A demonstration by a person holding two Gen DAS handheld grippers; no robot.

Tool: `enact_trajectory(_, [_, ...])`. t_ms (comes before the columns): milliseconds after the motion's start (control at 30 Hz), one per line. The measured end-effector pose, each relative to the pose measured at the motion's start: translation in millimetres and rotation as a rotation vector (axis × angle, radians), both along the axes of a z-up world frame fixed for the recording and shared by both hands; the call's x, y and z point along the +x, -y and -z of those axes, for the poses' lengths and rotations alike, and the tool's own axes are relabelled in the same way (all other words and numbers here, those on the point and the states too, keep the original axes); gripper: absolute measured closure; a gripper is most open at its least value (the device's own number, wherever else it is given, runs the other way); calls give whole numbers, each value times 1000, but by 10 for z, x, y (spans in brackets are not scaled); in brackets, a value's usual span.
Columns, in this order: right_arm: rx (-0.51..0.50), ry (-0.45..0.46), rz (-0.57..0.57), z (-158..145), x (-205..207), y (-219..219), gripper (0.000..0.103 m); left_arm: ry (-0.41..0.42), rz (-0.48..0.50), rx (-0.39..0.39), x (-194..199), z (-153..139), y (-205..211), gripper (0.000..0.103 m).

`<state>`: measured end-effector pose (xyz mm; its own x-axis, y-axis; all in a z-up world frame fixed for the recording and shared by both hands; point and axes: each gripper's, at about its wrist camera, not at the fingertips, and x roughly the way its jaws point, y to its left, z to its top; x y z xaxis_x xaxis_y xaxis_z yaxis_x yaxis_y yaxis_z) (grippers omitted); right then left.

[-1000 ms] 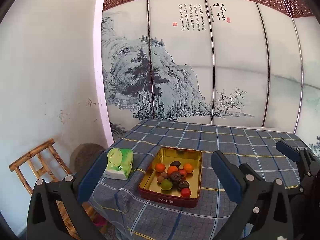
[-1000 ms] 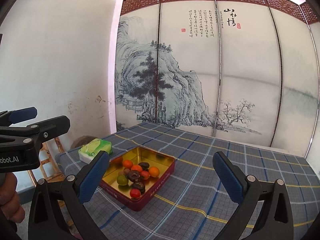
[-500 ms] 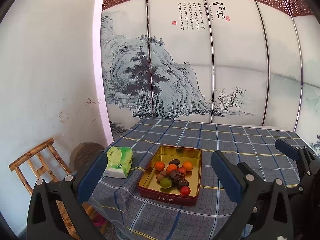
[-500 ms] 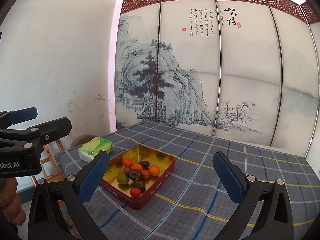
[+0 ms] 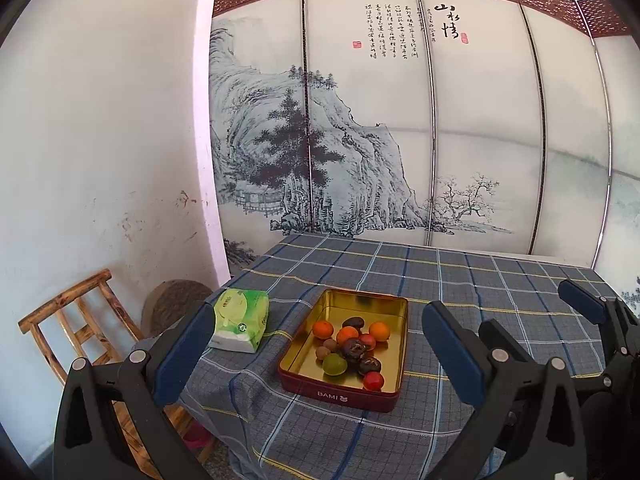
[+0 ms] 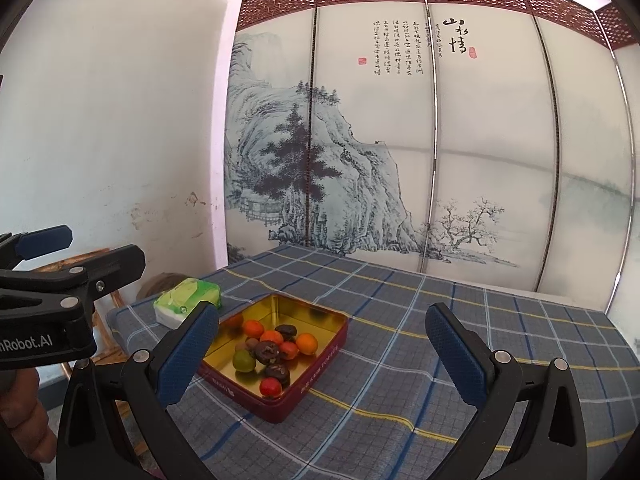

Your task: Organize fruits

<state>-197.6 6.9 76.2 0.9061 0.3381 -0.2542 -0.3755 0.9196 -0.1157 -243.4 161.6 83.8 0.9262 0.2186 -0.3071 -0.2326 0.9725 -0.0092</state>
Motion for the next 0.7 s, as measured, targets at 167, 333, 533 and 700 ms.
enact_trajectory(167, [9, -7, 22, -31, -1, -18, 0, -2, -1, 1, 16, -12, -8, 0])
enact_trajectory(333, [10, -15, 35, -48, 3, -22, 0, -3, -1, 1, 23, -19, -9, 0])
enact_trajectory(533, [5, -23, 49, -68, 17, -34, 0, -2, -2, 6, 22, -18, -7, 0])
enact_trajectory(700, [1, -34, 47, -66, 36, -47, 0, -3, -3, 4, 29, -23, -1, 0])
